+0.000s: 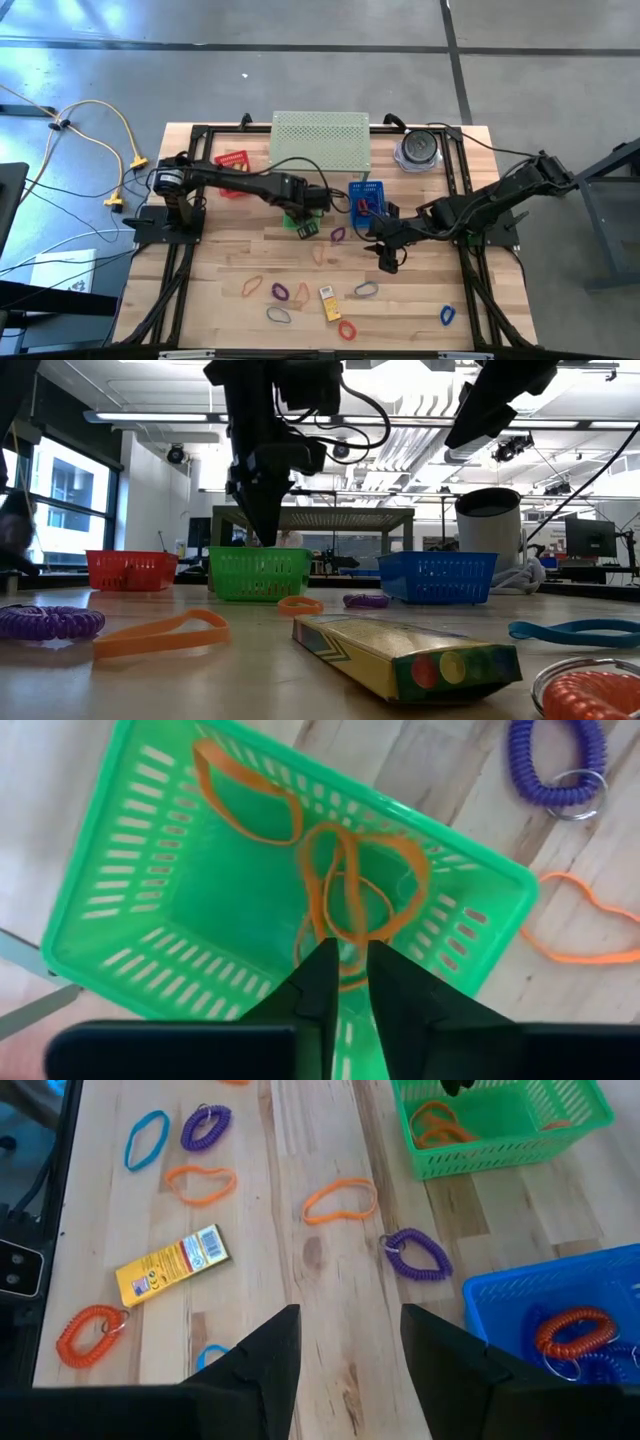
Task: Pick & Place Office Desk Supplies
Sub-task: Put the orange rubber band into the green bin, then put the violet spring keychain into the blue bin
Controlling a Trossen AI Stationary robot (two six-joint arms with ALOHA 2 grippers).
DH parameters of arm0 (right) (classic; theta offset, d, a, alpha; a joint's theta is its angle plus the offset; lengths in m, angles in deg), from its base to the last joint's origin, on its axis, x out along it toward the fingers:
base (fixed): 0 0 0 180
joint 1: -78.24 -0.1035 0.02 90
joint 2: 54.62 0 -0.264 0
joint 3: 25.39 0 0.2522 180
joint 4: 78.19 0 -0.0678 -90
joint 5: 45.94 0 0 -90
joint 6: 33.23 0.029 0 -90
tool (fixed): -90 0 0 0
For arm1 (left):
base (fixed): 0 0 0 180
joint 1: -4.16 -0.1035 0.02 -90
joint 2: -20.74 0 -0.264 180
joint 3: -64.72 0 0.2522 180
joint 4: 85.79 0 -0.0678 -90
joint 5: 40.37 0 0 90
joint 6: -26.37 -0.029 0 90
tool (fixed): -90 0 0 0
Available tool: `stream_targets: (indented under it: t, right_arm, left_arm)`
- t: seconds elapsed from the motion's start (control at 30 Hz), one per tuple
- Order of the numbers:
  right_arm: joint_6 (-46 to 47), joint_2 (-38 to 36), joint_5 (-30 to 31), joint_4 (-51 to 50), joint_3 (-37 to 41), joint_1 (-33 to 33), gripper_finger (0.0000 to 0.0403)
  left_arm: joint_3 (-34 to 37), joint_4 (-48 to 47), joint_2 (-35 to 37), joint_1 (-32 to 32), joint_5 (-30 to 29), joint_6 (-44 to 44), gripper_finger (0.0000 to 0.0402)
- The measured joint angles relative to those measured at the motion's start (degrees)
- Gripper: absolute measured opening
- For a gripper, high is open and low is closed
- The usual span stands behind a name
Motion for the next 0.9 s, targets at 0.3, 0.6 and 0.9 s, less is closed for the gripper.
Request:
stream_targets:
  t: [0.3, 0.6, 0.9]
  right_arm:
    - [-4.6, 0.0, 0.0, 0.6, 0.0, 0.0, 0.0161]
    - [-24.9, 2.9, -0.4, 7.3, 0.0, 0.0, 0.0161]
    - [-34.4, 11.4, 0.4, 16.3, -0.1, 2.6, 0.0161]
  left_arm:
    - [-0.8, -4.7, 0.2, -0.2, 0.5, 1.5, 0.0090]
    - [-1.1, -19.2, 5.6, 4.1, 5.3, 8.4, 0.0091]
    - [-0.7, -21.0, 7.5, 18.4, 1.0, 6.9, 0.0091]
